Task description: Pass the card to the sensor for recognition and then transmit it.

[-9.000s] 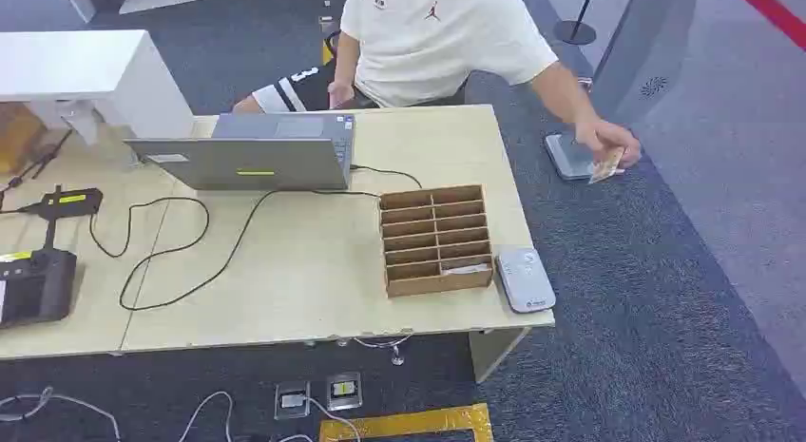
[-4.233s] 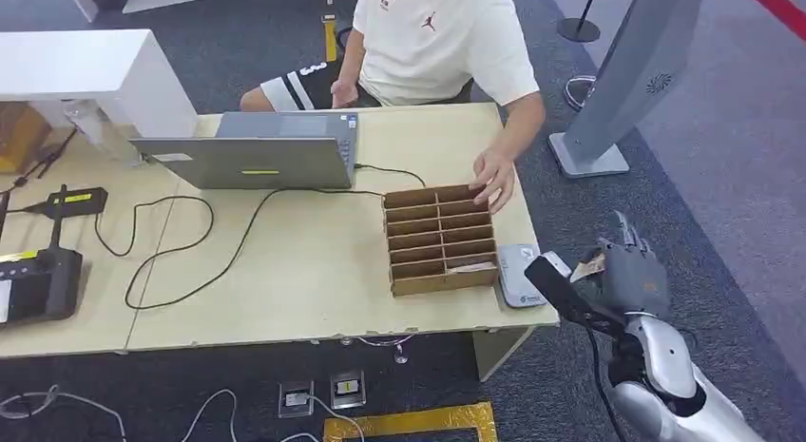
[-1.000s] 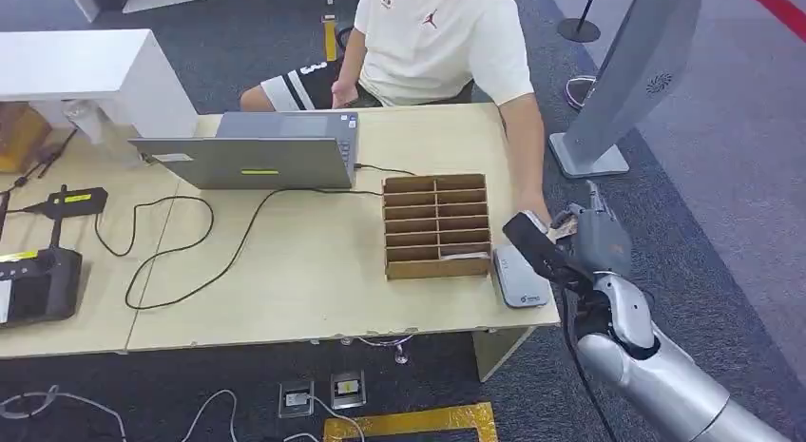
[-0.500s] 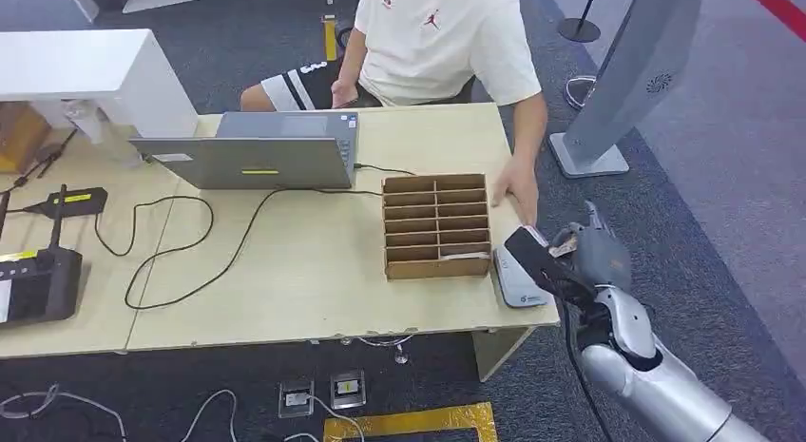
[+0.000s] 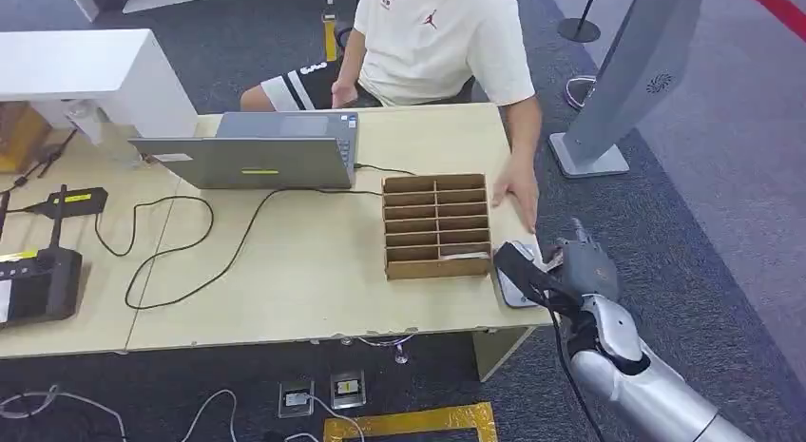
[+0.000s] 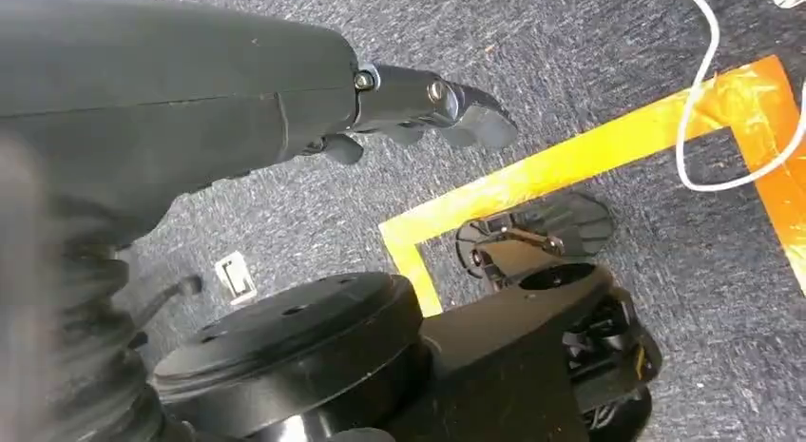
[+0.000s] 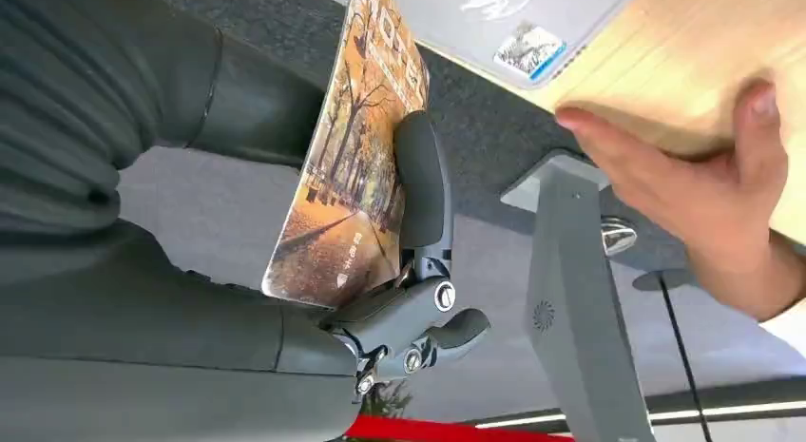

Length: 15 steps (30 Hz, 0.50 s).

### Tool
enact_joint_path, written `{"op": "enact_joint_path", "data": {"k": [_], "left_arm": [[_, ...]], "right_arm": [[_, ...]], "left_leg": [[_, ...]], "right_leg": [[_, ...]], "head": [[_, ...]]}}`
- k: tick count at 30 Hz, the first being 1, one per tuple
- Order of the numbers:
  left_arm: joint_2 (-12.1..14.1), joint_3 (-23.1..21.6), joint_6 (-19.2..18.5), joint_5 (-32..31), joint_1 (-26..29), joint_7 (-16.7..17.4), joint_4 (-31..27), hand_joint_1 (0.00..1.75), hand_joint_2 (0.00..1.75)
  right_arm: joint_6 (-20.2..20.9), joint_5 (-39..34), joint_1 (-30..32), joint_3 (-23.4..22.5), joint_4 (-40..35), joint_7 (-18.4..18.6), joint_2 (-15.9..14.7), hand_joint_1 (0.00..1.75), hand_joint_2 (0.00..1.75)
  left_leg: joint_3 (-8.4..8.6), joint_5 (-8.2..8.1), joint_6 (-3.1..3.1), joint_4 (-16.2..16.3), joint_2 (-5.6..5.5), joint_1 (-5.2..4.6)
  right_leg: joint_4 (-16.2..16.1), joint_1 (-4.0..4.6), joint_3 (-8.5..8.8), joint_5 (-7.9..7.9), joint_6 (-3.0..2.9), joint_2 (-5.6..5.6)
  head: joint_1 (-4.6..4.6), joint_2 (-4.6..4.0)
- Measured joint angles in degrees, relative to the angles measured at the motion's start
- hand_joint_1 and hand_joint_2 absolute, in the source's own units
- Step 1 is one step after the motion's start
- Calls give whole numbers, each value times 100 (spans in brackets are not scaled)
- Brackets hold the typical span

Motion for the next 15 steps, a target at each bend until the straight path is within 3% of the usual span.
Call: {"op": "enact_joint_path", "data": {"k": [15], "left_arm": [[4, -2, -2, 55, -2, 22, -109, 0, 175]], "right_arm": [[-4, -273, -225, 326, 479, -2, 199, 175, 175]], "left_leg": [[-1, 0, 0, 0, 0, 0]], "right_leg": [[0, 0, -1, 0, 0, 0]], "head": [[0, 0]]}}
